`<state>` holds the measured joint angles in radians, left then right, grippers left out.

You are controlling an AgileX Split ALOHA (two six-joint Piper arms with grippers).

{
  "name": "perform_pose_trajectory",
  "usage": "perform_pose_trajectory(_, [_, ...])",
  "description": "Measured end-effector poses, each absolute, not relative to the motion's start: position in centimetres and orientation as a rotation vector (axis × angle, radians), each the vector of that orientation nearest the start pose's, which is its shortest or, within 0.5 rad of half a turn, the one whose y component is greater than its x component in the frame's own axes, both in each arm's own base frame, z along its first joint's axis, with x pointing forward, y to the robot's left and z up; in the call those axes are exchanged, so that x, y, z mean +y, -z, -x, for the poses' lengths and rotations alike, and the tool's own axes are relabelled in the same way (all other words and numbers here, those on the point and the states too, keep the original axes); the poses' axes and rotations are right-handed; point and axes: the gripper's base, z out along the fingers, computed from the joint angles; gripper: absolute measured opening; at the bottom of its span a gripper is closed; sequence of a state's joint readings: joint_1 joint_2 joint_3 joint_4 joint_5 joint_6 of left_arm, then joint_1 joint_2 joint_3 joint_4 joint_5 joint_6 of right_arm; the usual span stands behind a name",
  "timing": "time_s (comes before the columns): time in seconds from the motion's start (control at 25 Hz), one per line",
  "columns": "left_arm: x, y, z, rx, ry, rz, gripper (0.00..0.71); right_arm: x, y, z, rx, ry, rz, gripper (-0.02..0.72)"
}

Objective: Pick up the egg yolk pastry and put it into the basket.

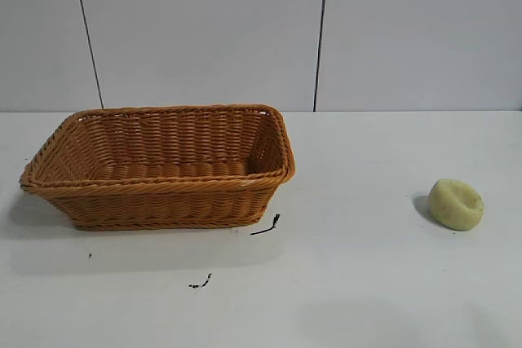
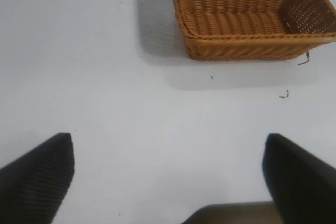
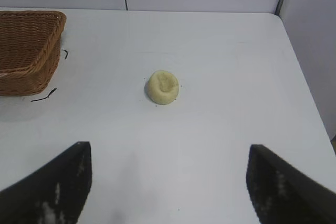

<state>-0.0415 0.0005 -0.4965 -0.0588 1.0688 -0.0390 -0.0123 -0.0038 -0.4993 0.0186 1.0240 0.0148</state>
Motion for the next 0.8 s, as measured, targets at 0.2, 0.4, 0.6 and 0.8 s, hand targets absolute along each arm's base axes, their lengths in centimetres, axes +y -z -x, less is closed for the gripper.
perform_pose_trajectory(0.2, [-0.4, -27.6, 0.5, 2.057, 0.120, -0.005, 0.695, 0.1, -28.0, 0.4, 2.004, -0.024, -0.027, 0.561])
perform_pose_trajectory(0.4, [-0.4, -27.6, 0.5, 2.057, 0.120, -0.005, 0.695, 0.1, -28.0, 0.4, 2.004, -0.024, -0.027, 0.561])
perform_pose_trajectory(0.6, [-0.4, -27.6, 0.5, 2.057, 0.120, -0.005, 0.695, 0.1, -28.0, 0.2, 2.014, -0.024, -0.027, 0.631])
perform_pose_trajectory(0.8, [-0.4, -27.6, 0.5, 2.057, 0.120, -0.005, 0.695, 0.1, -28.7, -2.3, 2.160, -0.024, -0.031, 0.688])
